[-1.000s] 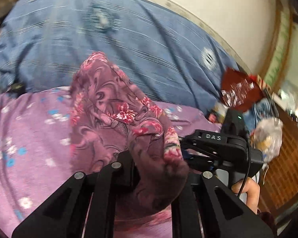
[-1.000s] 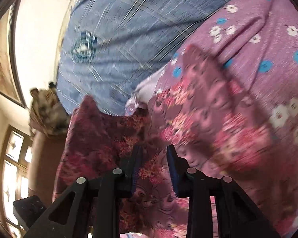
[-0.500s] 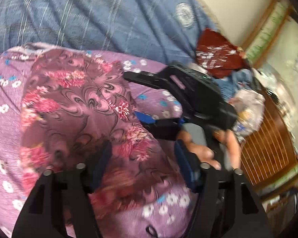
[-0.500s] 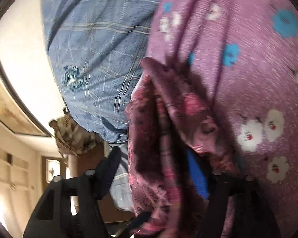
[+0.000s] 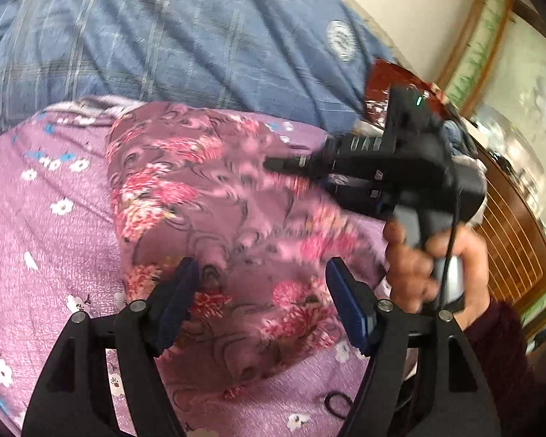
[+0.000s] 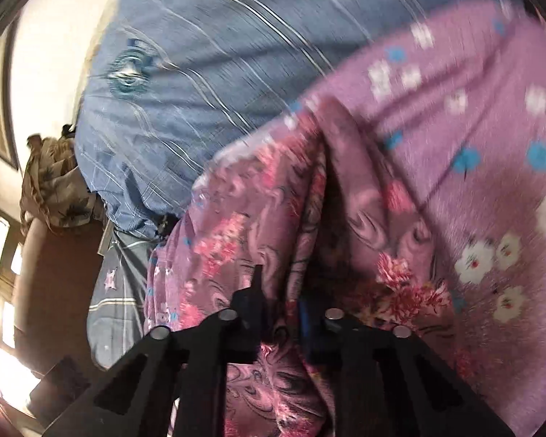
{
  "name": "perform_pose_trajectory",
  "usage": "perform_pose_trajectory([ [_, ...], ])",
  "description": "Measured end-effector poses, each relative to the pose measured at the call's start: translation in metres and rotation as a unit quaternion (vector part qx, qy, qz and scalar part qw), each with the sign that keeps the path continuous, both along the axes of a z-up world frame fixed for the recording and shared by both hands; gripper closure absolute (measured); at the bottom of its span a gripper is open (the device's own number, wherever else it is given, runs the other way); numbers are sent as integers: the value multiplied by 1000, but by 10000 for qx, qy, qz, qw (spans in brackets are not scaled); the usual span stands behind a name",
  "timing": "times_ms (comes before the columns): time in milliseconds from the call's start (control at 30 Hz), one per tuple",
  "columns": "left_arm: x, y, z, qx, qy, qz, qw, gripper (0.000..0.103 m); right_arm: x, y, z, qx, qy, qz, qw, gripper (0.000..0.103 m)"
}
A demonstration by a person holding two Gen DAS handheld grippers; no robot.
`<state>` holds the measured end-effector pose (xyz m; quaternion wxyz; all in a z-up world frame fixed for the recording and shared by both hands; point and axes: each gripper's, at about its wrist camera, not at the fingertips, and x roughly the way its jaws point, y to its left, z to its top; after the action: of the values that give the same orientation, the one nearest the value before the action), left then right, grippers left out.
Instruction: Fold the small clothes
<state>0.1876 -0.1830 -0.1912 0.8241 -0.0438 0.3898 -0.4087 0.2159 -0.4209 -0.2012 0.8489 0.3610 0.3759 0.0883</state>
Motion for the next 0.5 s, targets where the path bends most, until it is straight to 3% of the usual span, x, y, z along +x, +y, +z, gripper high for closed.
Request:
perform_pose_trajectory([
  [67,-3,5,3,-251,106,-119,9996,31,-17,-6,21,36,-363,-124,9993,91],
  [133,-3,6,3,-442,296,-224,9983,31,-28,-11,28,-81,-387,-231,9990,91],
  [233,-3,2,-6,-275,425,-247,9984,31,-25,-19,8,-236,150,-413,9988,91],
  [333,3,-6,-23,-68,626,-212,9978,31,-11,-32,-36,-158,1065,-604,9923,88],
  [400,2,-6,-22,-57,597,-207,9980,31,-10,-37,-41,-47,1101,-656,9917,83],
  [500,4,-2,-16,-204,669,-174,9974,31,-15,-38,-22,-196,913,-774,9926,74],
])
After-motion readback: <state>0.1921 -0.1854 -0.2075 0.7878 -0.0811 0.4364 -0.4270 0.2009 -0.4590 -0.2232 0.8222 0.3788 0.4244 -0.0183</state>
